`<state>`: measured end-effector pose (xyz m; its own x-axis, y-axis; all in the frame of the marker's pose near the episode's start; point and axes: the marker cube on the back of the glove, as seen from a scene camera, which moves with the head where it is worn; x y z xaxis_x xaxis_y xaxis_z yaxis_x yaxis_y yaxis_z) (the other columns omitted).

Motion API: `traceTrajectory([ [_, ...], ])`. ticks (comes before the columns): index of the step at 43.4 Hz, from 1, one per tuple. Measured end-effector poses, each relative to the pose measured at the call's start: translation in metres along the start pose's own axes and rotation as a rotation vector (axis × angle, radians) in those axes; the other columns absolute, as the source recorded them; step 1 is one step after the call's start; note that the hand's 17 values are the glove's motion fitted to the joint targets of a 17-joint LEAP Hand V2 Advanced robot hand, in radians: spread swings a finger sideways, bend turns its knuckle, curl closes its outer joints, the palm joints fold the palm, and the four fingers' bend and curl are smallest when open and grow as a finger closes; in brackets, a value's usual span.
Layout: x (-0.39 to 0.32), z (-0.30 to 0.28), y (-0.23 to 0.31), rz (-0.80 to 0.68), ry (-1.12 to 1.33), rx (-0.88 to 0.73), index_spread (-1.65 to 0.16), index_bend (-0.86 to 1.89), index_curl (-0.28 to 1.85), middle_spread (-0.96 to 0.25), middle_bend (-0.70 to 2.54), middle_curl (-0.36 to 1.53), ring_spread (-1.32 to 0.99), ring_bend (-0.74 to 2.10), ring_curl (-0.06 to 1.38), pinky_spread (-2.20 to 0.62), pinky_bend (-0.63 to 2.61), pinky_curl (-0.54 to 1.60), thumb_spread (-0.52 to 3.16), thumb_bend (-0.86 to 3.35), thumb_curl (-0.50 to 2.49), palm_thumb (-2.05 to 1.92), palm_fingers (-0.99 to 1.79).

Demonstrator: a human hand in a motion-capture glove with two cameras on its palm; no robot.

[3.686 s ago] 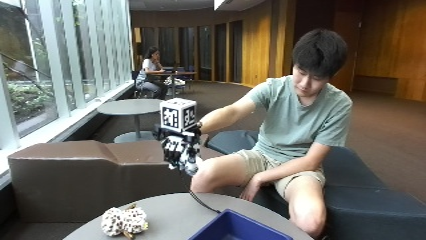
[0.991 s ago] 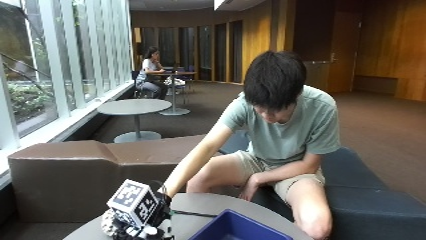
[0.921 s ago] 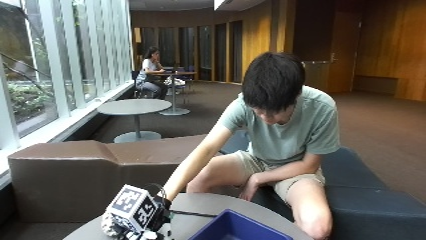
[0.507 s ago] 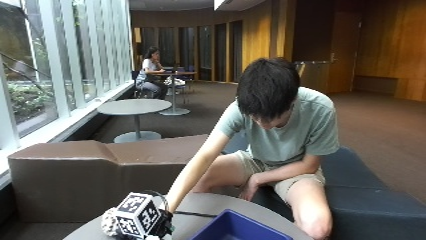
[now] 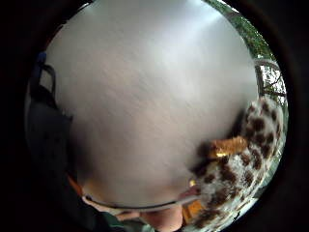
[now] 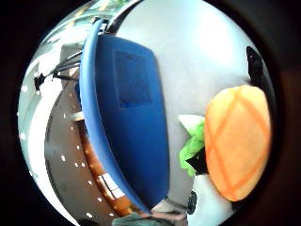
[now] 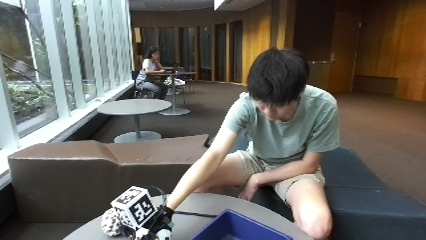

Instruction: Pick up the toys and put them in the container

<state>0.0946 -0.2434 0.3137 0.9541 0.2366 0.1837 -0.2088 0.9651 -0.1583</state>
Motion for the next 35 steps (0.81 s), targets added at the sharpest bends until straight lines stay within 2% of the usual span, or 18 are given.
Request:
traceTrajectory([
  [8, -0.016, -0.087, 0.039, -0.024, 0.098, 0.052, -0.34, 0.92, 0.54, -0.28, 1.17, 0.62, -0.39, 1.27, 0.72, -0.40, 1.07, 0.49, 0.31, 0.12, 0.86, 0.79, 1.13],
  [22, -0.137, -0.196, 0.094, -0.148, 0.197, 0.205, -0.37, 1.00, 0.72, -0.25, 1.26, 0.72, -0.39, 1.38, 0.77, -0.40, 1.19, 0.58, 0.17, 0.07, 0.94, 0.73, 0.98],
  [35, -0.256, -0.214, 0.119, -0.265, 0.235, 0.236, -0.38, 1.01, 0.86, -0.24, 1.29, 0.80, -0.39, 1.44, 0.78, -0.39, 1.24, 0.62, 0.10, 0.06, 1.00, 0.73, 0.91],
])
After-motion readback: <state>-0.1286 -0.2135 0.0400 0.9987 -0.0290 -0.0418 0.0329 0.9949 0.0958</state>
